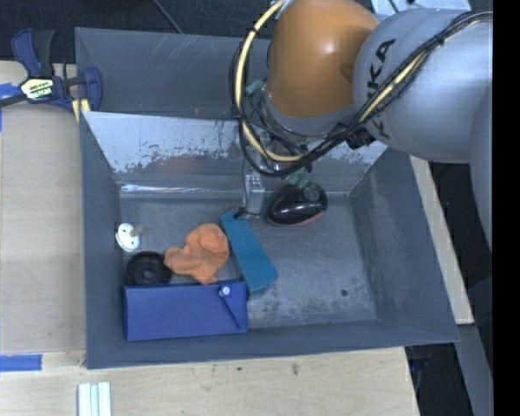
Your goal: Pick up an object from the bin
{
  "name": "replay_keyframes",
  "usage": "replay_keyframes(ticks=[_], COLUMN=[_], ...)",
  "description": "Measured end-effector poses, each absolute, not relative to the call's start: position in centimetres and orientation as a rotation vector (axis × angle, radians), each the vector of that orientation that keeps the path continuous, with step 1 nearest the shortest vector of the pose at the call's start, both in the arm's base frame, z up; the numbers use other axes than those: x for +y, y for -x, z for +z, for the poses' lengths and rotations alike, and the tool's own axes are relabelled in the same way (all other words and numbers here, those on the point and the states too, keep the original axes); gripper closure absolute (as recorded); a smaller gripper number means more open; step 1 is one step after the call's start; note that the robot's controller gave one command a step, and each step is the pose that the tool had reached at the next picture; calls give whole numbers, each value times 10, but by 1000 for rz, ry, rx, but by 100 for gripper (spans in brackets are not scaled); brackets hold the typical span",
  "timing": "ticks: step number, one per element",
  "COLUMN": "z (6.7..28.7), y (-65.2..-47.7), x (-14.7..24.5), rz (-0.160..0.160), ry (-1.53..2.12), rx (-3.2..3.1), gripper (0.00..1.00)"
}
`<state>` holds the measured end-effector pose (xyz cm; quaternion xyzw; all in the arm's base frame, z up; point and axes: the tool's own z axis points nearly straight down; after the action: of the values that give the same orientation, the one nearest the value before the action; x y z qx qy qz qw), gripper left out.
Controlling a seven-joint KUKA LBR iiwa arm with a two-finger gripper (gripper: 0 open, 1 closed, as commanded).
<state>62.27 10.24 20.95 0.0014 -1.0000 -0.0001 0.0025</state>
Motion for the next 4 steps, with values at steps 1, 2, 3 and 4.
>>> replay_keyframes(ticks=[1, 2, 3, 4], z=[215, 175, 136, 98], y=[-624, -589, -572, -570], x=[102, 122, 126, 137], rz=[-2, -1, -3, -1], ry=[-2, -9, -45, 221], rx=[-3145, -3151, -3140, -3136], gripper=[0, 0, 0, 100])
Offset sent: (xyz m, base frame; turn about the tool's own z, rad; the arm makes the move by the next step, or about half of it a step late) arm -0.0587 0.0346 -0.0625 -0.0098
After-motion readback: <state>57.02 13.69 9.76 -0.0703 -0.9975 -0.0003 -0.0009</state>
